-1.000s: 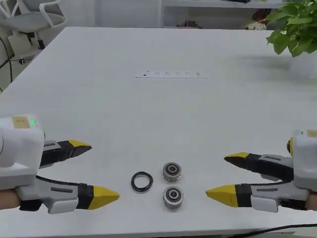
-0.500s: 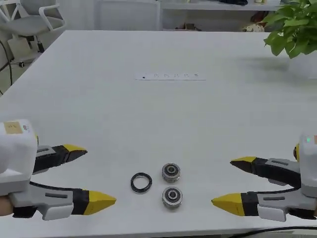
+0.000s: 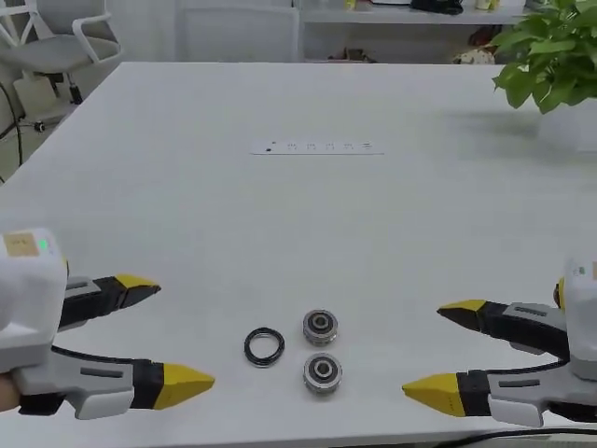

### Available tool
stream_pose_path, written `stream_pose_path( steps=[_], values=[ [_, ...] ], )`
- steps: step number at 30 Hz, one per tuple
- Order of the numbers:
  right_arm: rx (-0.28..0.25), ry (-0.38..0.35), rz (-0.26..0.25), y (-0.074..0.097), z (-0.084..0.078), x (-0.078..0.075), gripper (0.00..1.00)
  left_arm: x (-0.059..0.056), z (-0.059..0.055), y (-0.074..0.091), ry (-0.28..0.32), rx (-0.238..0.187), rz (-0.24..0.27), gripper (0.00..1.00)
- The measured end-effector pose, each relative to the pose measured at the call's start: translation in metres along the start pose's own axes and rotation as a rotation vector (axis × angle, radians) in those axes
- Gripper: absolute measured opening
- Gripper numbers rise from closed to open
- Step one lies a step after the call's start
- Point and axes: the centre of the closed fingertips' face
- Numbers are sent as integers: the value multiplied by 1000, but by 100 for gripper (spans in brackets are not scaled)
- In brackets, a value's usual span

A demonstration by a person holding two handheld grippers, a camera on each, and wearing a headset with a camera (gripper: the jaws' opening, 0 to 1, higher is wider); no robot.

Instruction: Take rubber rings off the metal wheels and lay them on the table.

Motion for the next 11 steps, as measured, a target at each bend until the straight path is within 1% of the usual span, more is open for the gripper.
stream_pose_path(
  steps=[11],
  values=[
    [6,1,2,1,0,2,70,1,-2,2,4,3,4,78]
  ],
)
Point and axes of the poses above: the centre of the closed fingertips' face, and the gripper's own axes: y roughly backward along the fingers, x roughly to its left, z roughly out of its top, and after that the axes turned 2 degrees about z, right-handed
